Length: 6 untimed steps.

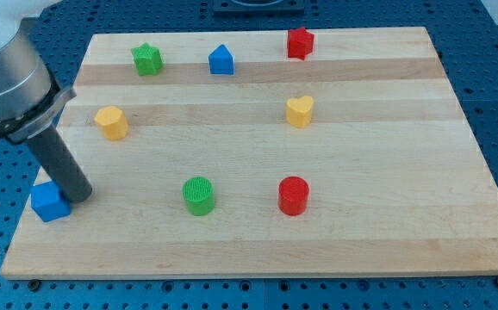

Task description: Move blue cube towards left bottom corner of the board

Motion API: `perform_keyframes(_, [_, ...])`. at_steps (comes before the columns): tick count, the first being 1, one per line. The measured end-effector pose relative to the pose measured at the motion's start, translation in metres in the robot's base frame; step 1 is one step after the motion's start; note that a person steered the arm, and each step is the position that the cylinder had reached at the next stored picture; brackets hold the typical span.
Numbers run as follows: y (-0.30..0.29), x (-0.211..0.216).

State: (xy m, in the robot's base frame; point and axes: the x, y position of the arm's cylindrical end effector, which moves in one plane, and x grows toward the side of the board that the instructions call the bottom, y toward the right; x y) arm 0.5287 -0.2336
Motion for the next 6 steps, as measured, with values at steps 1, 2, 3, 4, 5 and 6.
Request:
perform_keyframes(1, [0.037, -0.016])
perform_keyframes(2, [0.033, -0.058])
perform_keyframes(3, [-0.018, -0.065])
perform_keyframes(4, [-0.044, -0.050])
perform_keyframes(5, [-0.049, -0.025])
perform_keyframes(6, [-0.041, -0.010])
